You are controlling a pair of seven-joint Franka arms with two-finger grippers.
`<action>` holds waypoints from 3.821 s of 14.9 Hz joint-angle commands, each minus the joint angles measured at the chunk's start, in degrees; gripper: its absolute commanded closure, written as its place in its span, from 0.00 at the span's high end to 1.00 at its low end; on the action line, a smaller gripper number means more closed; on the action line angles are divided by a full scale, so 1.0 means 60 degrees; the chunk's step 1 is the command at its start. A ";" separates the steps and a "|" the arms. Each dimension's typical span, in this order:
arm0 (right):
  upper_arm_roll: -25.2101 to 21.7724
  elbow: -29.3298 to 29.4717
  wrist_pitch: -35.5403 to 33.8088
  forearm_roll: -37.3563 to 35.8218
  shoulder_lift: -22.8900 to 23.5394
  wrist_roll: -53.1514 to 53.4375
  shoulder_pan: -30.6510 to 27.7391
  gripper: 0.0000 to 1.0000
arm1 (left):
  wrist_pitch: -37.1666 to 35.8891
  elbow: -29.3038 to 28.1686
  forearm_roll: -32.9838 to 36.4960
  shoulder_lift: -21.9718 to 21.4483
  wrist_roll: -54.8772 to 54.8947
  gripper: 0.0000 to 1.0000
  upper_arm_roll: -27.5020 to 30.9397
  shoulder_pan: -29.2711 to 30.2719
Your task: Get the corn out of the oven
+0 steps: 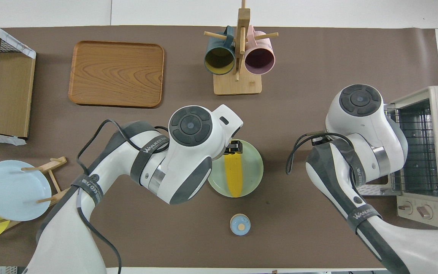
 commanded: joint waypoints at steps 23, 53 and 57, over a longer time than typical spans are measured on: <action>0.0144 -0.1096 0.1354 -0.0742 0.0176 -0.0630 -0.1120 0.03 | 0.1528 -0.0327 -0.0046 0.1084 -0.1009 0.95 0.0194 -0.0691; 0.0174 0.2328 -0.4224 0.0571 -0.2256 -0.4205 -0.2894 0.13 | -0.2310 0.7846 0.1682 0.4951 0.2829 0.00 0.0881 0.4304; 0.0203 0.2829 -0.4418 0.2084 -0.2271 -0.4088 -0.2821 0.84 | -0.1622 0.7977 0.1668 0.5229 0.2873 0.00 0.0883 0.4319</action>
